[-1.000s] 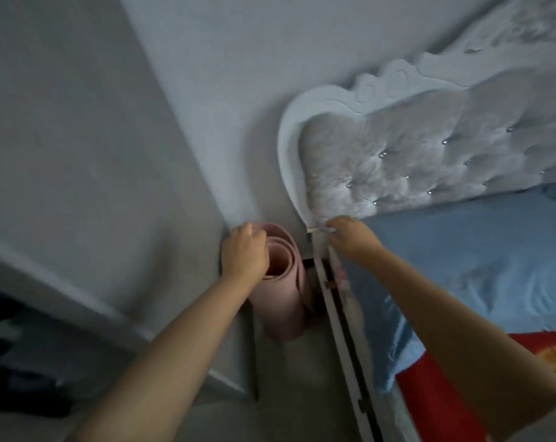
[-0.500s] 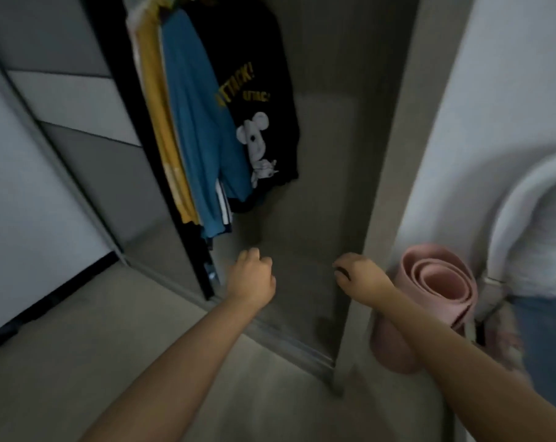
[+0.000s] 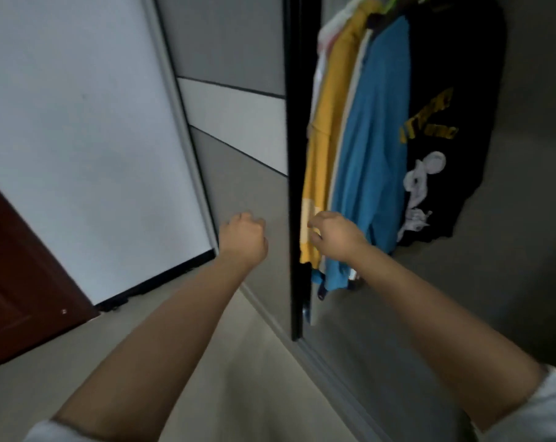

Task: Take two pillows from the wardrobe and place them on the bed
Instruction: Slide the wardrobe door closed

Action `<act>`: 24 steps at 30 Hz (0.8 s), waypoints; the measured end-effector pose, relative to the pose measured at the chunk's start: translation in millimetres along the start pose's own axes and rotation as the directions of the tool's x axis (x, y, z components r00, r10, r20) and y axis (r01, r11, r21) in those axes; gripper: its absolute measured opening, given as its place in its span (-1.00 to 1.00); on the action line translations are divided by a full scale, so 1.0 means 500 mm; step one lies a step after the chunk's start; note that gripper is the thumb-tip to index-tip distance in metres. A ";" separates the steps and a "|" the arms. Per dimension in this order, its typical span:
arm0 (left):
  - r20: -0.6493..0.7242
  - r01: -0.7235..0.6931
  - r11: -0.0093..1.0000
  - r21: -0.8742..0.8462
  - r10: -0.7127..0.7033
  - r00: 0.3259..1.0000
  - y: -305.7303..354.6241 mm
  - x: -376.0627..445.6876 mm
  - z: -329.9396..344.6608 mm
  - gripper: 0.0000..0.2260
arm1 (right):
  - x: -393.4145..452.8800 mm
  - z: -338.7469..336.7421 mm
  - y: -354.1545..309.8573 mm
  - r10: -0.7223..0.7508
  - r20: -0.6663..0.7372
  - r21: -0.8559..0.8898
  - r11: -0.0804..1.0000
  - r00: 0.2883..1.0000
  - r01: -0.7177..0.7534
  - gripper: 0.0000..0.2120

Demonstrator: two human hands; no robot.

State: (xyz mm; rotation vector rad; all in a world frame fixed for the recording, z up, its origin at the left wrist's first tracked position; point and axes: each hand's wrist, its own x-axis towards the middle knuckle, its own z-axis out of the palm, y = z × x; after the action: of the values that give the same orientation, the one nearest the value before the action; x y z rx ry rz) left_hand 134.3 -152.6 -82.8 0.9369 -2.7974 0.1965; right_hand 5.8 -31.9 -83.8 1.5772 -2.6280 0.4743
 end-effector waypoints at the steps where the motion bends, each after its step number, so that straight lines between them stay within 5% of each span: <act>1: -0.012 0.026 1.000 0.000 -0.026 1.000 -0.037 0.036 0.000 -0.75 | 0.061 0.006 -0.020 -0.028 -0.020 -0.011 1.000 0.999 0.028 -0.71; 10: -0.112 0.093 0.993 0.070 -0.085 0.990 -0.423 0.360 0.055 -0.80 | 0.562 0.092 -0.197 -0.124 -0.246 -0.102 0.990 0.961 0.101 -0.69; 18: -0.169 0.003 0.987 0.161 0.024 0.985 -0.707 0.712 0.100 -0.76 | 0.896 0.113 -0.245 0.182 -0.576 -0.029 0.970 0.797 -0.242 -0.59; 21: -0.302 -0.105 0.992 0.068 0.120 0.946 -0.728 0.854 0.116 -0.75 | 0.967 0.117 -0.229 0.152 -0.642 -0.134 0.943 0.752 -0.306 -0.57; 24: -0.485 -0.351 0.936 -0.025 0.296 0.823 -0.703 0.979 0.119 -0.71 | 1.036 0.116 -0.207 0.080 -0.682 -0.335 0.849 0.727 -0.408 -0.55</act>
State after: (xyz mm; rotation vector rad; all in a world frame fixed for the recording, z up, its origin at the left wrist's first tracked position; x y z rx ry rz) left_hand -44.1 -727.1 -12.0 0.3129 -2.4455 0.2690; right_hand -147.3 -536.1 -16.3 0.7159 -2.1642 0.2835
